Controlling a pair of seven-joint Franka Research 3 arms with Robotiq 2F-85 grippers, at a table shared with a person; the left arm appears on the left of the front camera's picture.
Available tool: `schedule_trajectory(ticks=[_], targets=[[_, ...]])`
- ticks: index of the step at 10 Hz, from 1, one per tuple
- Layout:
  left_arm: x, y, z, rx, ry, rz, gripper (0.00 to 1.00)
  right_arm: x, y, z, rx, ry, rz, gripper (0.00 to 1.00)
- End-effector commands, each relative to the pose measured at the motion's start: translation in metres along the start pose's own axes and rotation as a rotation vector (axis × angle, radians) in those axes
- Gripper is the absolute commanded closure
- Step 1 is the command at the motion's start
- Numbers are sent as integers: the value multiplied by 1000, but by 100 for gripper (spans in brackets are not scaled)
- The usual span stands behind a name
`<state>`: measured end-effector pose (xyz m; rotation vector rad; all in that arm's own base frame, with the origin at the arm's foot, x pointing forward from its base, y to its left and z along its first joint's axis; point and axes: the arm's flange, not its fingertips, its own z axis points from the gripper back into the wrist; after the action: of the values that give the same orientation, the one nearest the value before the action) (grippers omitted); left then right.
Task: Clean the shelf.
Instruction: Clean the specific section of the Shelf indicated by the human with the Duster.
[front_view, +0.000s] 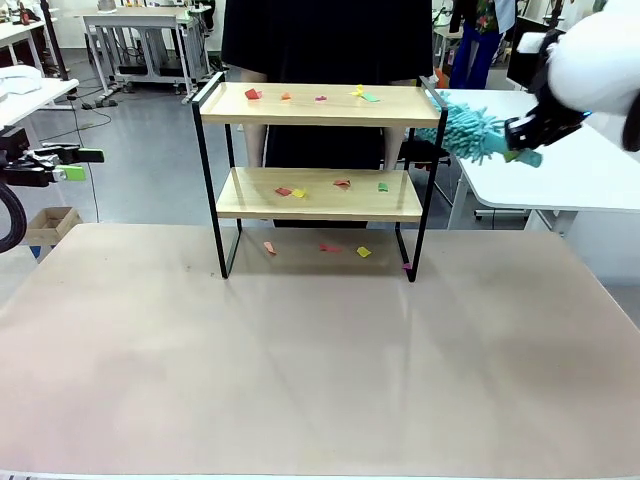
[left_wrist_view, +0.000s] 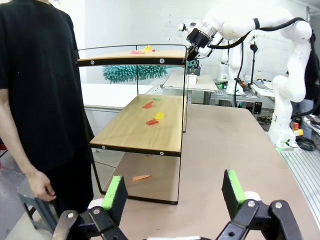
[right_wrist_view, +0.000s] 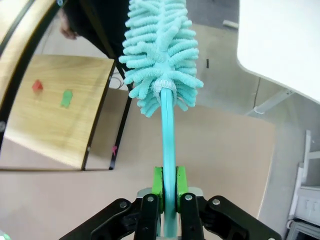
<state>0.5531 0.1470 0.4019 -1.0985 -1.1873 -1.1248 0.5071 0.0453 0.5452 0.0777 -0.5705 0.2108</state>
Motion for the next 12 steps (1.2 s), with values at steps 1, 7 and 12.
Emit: schedule_trajectory(ticks=[1, 7, 12], targets=[[3, -1, 0, 2, -1, -6, 0, -15, -41, 40, 92, 56, 84, 87], [3, -1, 0, 2, -1, -6, 0, -80, -84, 131, 98, 304, 397, 87], [3, -1, 0, 2, -1, -6, 0, -136, -80, 152, 240, 449, 655, 87]])
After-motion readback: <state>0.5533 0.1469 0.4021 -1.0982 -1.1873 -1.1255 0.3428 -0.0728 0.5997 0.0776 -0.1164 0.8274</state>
